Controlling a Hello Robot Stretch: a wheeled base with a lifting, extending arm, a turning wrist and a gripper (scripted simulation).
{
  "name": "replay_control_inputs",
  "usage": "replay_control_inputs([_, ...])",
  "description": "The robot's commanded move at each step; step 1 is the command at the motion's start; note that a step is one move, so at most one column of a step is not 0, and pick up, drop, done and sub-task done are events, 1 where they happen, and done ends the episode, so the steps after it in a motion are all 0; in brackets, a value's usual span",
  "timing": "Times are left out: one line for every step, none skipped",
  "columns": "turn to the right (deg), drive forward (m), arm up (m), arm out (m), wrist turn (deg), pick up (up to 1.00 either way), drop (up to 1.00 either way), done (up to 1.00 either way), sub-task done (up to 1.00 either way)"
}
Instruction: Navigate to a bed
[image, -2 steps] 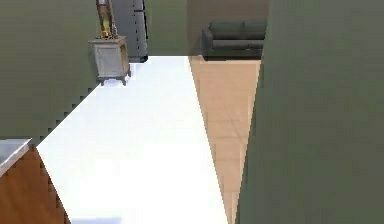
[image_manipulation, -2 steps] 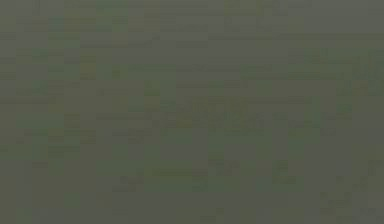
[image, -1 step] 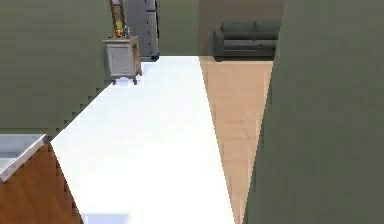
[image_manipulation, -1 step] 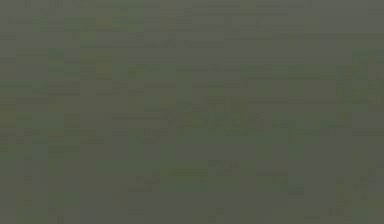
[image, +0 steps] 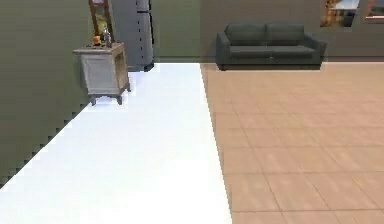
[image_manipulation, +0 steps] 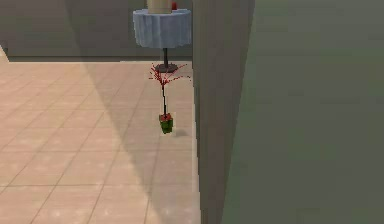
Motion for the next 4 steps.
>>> replay_control_inputs([-9.0, 0.0, 0.0, 0.0, 0.0, 0.0, 0.0, 0.0, 0.0])
replay_control_inputs([0.0, 0.05, 0.0, 0.0, 0.0, 0.0, 0.0, 0.0, 0.0])
replay_control_inputs([6.0, 0.0, 0.0, 0.0, 0.0, 0.0, 0.0, 0.0, 0.0])
replay_control_inputs([0.0, 0.3, 0.0, 0.0, 0.0, 0.0, 0.0, 0.0, 0.0])
